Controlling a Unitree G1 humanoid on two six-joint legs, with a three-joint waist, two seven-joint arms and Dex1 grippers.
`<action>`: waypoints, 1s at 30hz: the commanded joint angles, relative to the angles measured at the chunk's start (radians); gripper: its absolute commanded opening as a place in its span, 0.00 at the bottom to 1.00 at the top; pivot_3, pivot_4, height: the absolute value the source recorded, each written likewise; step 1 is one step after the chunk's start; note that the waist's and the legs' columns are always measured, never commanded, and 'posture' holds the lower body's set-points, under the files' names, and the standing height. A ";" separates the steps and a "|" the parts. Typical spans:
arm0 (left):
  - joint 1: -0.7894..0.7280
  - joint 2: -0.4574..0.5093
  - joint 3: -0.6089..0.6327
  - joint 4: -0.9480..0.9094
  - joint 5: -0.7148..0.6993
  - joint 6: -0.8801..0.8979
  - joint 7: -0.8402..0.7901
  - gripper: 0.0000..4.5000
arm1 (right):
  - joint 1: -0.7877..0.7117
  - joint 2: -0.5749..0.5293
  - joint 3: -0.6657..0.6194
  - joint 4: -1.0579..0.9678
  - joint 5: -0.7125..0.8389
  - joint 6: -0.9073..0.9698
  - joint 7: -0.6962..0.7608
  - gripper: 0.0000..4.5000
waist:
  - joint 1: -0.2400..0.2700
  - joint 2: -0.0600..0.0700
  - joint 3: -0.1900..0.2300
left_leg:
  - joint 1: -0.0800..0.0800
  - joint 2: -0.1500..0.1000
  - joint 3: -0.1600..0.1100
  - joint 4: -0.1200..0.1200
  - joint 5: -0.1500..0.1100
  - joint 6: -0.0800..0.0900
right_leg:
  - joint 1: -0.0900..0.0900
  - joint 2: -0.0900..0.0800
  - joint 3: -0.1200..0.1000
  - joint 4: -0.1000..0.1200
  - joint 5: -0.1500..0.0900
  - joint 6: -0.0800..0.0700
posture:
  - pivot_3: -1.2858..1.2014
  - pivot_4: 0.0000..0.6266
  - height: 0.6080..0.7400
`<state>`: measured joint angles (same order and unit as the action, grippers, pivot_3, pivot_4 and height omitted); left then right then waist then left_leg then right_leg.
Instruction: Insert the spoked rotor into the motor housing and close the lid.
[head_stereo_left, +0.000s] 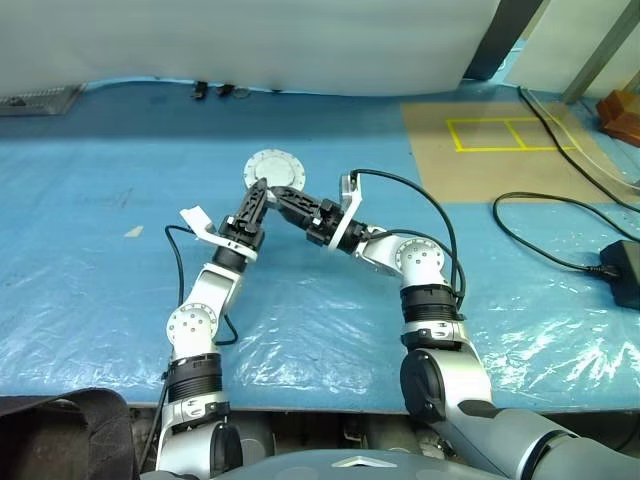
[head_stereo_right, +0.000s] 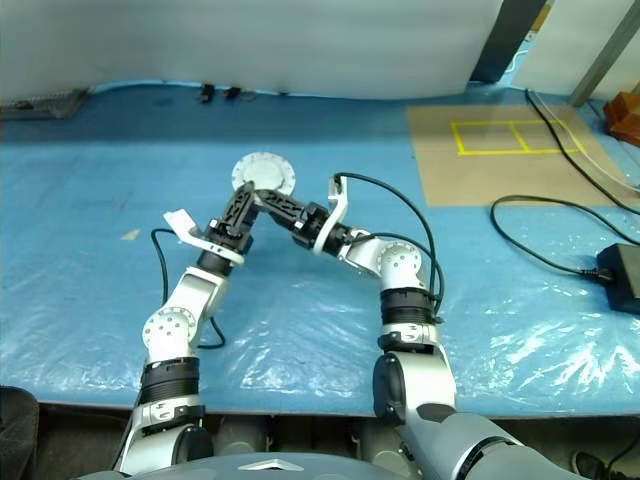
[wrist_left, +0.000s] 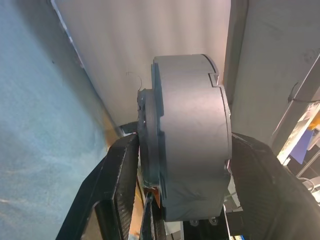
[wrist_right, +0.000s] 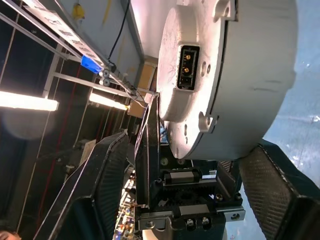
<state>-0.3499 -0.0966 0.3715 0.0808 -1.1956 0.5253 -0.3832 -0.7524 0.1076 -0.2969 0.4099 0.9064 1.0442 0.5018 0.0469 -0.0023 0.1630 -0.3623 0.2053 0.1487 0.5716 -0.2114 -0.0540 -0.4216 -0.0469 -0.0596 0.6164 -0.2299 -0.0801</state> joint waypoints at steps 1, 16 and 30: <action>-0.029 -0.015 0.040 -0.016 -0.031 -0.050 -0.004 0.53 | -0.030 0.006 0.009 -0.023 0.019 -0.014 0.030 0.78 | -0.001 0.000 0.000 | 0.000 0.000 0.000 0.000 0.000 0.000 | 0.000 0.000 0.000 0.000 0.000 0.000 | 0.52 0.24 1.00; -0.171 0.046 0.293 0.280 0.123 -0.543 0.087 0.53 | -0.005 -0.011 0.102 -0.092 0.001 0.043 0.090 0.78 | 0.001 -0.003 0.002 | 0.000 0.000 -0.001 0.001 0.000 0.000 | 0.000 0.000 0.000 0.000 0.000 0.000 | 0.52 0.24 1.00; -0.319 0.221 0.379 0.695 0.251 -0.730 0.111 0.53 | 0.022 -0.039 0.161 -0.132 -0.035 0.010 0.109 0.78 | 0.023 -0.008 0.003 | 0.004 0.000 -0.002 0.004 -0.002 -0.003 | 0.000 0.000 0.000 0.002 0.002 0.002 | 0.52 0.24 1.00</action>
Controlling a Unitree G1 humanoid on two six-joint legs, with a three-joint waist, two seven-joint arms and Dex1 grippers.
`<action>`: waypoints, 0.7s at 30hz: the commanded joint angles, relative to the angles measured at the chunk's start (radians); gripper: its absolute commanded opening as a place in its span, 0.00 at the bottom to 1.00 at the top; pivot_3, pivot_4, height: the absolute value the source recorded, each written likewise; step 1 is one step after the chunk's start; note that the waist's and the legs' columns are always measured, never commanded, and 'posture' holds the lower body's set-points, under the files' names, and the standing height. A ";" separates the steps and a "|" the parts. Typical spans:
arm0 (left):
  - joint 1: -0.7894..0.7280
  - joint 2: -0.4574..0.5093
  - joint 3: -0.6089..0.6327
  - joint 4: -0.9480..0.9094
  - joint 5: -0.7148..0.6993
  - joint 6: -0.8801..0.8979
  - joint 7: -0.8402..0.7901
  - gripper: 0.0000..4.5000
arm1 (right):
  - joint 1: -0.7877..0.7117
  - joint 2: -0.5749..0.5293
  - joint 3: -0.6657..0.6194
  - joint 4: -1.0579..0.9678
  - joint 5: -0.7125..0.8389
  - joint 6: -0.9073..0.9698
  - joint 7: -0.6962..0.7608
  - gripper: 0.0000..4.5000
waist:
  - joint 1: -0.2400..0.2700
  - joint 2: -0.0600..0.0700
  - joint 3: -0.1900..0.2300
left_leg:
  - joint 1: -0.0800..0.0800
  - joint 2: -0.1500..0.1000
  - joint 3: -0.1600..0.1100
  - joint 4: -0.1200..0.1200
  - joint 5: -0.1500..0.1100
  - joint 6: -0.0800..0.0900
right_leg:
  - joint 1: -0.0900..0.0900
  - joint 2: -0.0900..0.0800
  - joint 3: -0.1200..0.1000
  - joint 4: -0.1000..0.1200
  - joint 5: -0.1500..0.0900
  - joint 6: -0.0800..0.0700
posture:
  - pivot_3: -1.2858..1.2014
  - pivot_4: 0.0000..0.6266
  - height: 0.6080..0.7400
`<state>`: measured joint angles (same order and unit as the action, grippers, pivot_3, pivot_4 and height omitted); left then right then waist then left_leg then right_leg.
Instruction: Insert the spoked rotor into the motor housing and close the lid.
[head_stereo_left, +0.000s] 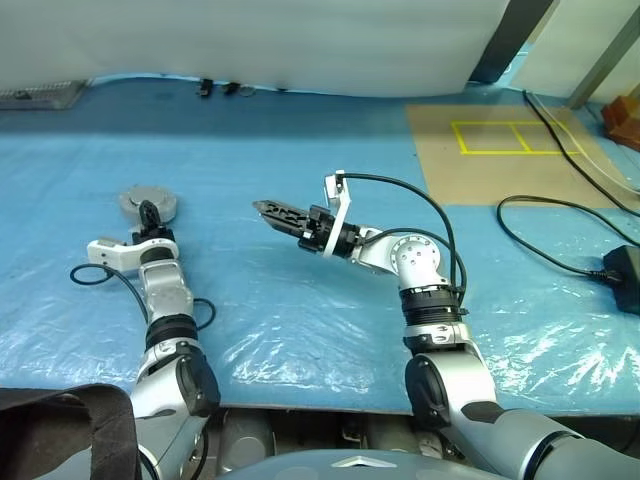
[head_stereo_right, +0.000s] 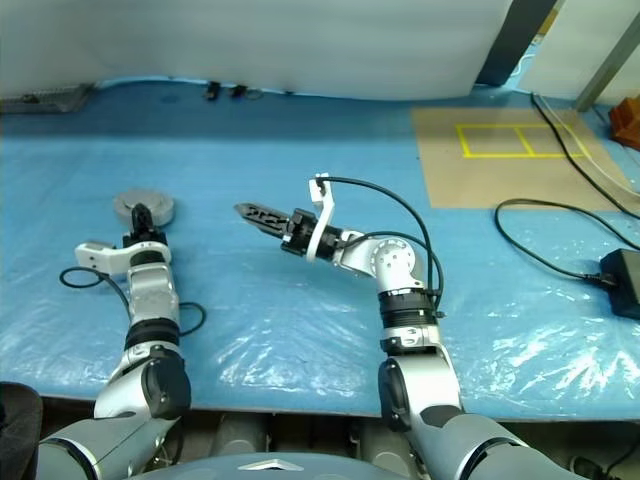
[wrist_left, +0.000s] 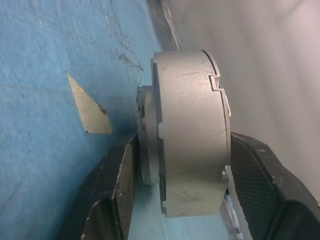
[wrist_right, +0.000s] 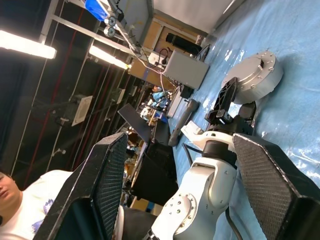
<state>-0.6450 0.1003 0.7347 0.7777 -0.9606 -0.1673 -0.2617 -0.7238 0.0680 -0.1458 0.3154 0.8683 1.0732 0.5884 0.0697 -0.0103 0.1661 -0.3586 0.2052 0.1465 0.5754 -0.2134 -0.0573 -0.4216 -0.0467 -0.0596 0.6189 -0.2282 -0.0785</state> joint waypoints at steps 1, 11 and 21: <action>-0.027 0.023 0.023 0.004 0.013 -0.041 -0.007 0.53 | -0.006 0.000 0.012 -0.037 0.001 -0.021 0.024 0.78 | 0.001 0.000 0.000 | 0.000 0.000 0.000 0.000 0.000 0.000 | 0.000 0.000 0.000 0.000 0.000 0.000 | 0.52 0.24 1.00; -0.032 0.008 0.053 -0.006 0.022 -0.124 0.037 0.88 | -0.015 -0.032 0.068 -0.007 -0.071 -0.076 0.079 0.79 | 0.001 0.000 0.000 | -0.002 0.000 0.000 0.001 0.000 0.000 | 0.001 0.000 0.000 0.002 0.000 0.000 | 0.52 0.24 1.00; 0.051 0.003 -0.005 -0.140 0.167 -0.206 0.199 0.99 | -0.032 -0.082 0.129 0.022 -0.177 -0.168 0.141 0.79 | -0.003 0.000 0.000 | -0.002 0.000 0.000 0.001 0.000 0.000 | 0.001 0.000 0.001 0.002 0.000 0.000 | 0.52 0.24 1.00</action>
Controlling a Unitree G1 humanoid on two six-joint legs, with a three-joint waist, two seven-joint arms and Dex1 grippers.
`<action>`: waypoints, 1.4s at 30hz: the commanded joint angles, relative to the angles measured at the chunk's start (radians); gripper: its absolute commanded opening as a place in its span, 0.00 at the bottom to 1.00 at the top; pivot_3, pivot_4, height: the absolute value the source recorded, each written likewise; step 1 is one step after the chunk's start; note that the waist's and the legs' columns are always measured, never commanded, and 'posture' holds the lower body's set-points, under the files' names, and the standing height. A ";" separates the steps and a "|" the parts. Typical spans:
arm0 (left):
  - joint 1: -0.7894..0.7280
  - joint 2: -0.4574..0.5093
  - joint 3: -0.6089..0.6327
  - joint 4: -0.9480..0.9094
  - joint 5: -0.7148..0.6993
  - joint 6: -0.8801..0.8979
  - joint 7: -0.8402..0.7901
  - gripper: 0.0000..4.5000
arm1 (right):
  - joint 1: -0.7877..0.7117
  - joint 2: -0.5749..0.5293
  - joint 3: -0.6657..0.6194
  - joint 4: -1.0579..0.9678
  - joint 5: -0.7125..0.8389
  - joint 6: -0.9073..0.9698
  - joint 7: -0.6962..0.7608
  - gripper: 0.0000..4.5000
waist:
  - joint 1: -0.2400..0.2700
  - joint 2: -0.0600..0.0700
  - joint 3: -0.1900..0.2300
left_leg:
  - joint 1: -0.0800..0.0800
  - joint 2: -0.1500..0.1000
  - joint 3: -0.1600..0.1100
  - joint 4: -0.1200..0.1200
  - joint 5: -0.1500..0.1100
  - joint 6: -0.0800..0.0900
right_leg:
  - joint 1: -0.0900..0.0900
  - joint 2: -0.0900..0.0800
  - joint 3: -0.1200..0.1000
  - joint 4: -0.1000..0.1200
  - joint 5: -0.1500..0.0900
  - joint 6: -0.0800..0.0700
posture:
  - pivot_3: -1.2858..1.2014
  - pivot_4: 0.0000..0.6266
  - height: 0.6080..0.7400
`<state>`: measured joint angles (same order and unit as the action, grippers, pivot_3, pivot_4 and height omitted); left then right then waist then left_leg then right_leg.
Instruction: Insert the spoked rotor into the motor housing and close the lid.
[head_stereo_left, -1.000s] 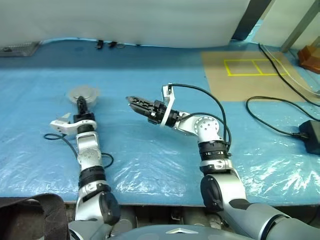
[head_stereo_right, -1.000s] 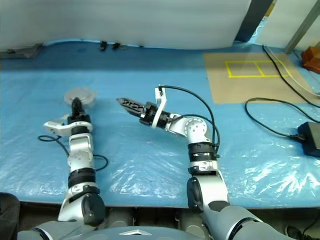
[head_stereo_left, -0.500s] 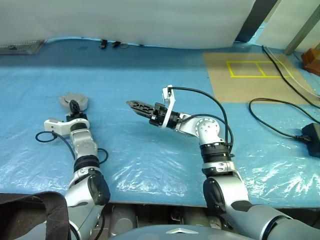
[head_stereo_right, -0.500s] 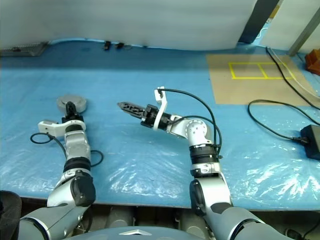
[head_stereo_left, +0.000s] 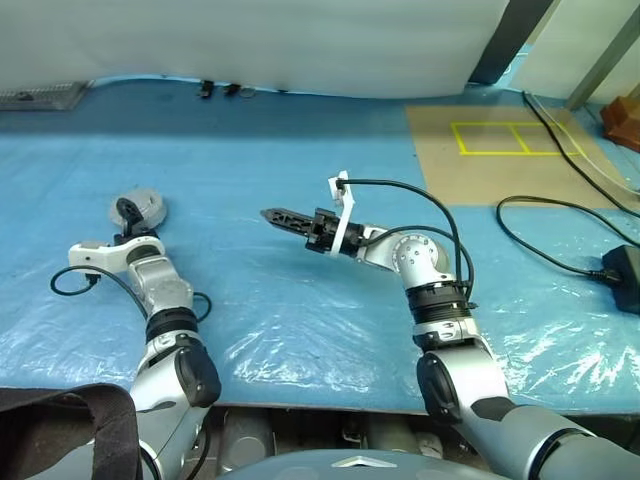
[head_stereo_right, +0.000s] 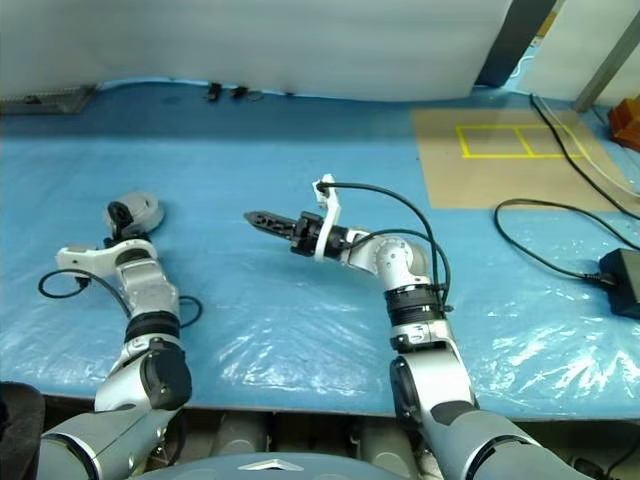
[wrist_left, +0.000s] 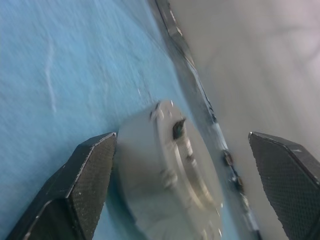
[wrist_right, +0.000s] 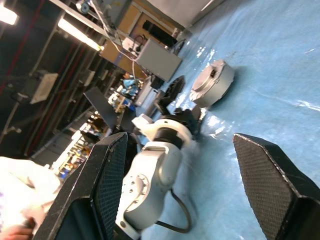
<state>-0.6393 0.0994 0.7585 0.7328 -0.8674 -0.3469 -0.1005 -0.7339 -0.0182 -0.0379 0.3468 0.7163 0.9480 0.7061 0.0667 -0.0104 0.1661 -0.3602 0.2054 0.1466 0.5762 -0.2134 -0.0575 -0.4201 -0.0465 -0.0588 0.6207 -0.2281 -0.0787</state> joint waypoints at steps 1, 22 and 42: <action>0.072 -0.002 -0.051 -0.145 0.096 -0.019 0.042 0.99 | -0.021 0.006 0.027 -0.010 -0.040 -0.063 0.022 0.79 | 0.000 0.000 0.000 | 0.000 0.000 0.000 0.000 0.000 0.000 | 0.000 0.000 0.000 0.000 0.000 0.000 | 0.52 0.24 1.00; 0.406 0.225 -0.610 -0.653 0.375 0.183 -0.575 1.00 | 0.185 -0.263 0.189 -0.179 -0.448 -0.806 0.218 0.91 | -0.004 -0.002 0.001 | 0.007 0.000 0.003 -0.001 0.001 0.002 | 0.000 -0.004 0.002 0.001 0.000 0.000 | 0.52 0.24 1.00; 0.428 0.251 -0.737 -0.691 0.486 0.264 -0.681 1.00 | 0.199 -0.337 0.117 -0.093 -0.448 -0.777 0.216 0.99 | -0.024 -0.001 0.001 | 0.008 0.001 0.003 -0.001 0.001 0.003 | 0.001 -0.002 0.004 0.002 -0.003 -0.006 | 0.52 0.24 1.00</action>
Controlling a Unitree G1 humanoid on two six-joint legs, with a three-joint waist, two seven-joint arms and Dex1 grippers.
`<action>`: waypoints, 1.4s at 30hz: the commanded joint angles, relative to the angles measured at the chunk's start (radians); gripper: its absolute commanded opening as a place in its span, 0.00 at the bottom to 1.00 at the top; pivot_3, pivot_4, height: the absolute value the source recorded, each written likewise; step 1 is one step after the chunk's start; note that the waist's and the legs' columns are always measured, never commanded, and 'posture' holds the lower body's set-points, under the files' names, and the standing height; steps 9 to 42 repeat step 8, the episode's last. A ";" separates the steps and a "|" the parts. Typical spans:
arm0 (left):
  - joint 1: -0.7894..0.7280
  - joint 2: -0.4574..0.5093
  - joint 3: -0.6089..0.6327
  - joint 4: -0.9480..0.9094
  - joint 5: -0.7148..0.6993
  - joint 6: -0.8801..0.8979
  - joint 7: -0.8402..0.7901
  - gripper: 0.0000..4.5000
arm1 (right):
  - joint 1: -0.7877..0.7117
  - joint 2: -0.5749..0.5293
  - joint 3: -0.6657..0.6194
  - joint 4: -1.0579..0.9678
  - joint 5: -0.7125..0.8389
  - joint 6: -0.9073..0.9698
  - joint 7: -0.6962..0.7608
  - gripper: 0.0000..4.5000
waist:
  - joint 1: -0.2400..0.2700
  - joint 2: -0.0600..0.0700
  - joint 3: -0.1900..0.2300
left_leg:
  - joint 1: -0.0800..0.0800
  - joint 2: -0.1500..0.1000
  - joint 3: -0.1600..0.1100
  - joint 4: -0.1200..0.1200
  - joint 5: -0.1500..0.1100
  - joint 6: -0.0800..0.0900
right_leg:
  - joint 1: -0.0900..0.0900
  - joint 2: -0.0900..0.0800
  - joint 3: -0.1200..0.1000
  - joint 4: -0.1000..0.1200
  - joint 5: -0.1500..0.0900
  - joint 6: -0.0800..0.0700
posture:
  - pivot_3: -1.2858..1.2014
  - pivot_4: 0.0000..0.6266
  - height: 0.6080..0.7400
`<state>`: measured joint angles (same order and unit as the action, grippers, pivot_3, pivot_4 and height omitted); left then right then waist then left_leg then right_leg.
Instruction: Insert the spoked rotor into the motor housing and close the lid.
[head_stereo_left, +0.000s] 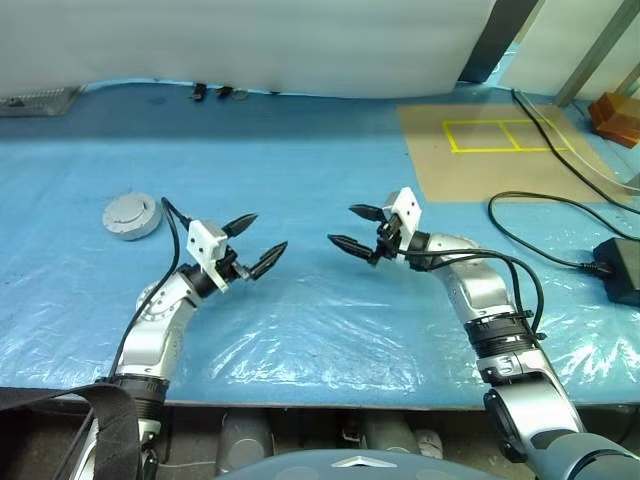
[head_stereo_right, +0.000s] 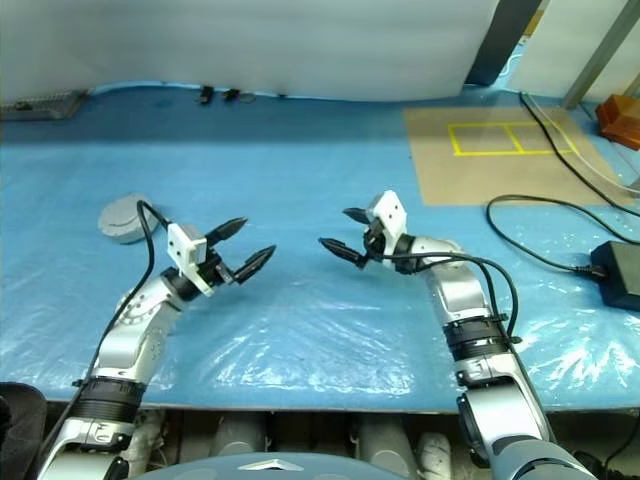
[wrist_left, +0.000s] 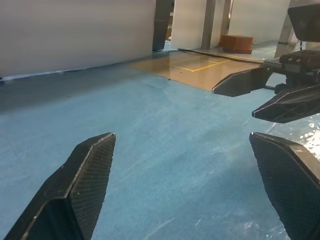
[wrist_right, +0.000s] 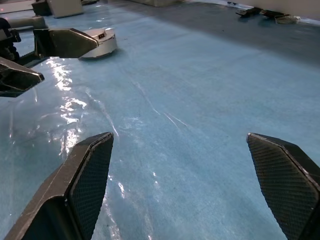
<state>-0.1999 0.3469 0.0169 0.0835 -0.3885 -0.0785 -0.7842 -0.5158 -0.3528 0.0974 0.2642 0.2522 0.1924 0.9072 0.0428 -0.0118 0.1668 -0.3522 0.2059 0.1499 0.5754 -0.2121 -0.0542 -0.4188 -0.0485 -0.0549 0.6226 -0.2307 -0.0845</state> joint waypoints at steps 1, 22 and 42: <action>-0.007 0.000 0.002 -0.047 0.007 -0.002 0.003 1.00 | -0.022 -0.002 -0.020 -0.009 0.017 -0.021 0.017 0.99 | -0.001 0.000 0.000 | 0.000 0.000 0.000 0.000 0.000 0.000 | 0.000 0.000 0.000 0.000 0.000 0.000 | 0.52 0.24 1.00; 0.003 -0.007 -0.007 -0.044 0.030 -0.012 0.004 1.00 | -0.016 -0.020 -0.013 0.005 -0.006 -0.028 0.030 0.99 | 0.002 0.000 0.000 | 0.000 0.000 0.000 0.000 0.000 0.000 | 0.000 0.000 0.000 0.000 0.000 0.000 | 0.52 0.24 1.00; 0.003 -0.007 -0.007 -0.044 0.030 -0.012 0.004 1.00 | -0.016 -0.020 -0.013 0.005 -0.006 -0.028 0.030 0.99 | 0.002 0.000 0.000 | 0.000 0.000 0.000 0.000 0.000 0.000 | 0.000 0.000 0.000 0.000 0.000 0.000 | 0.52 0.24 1.00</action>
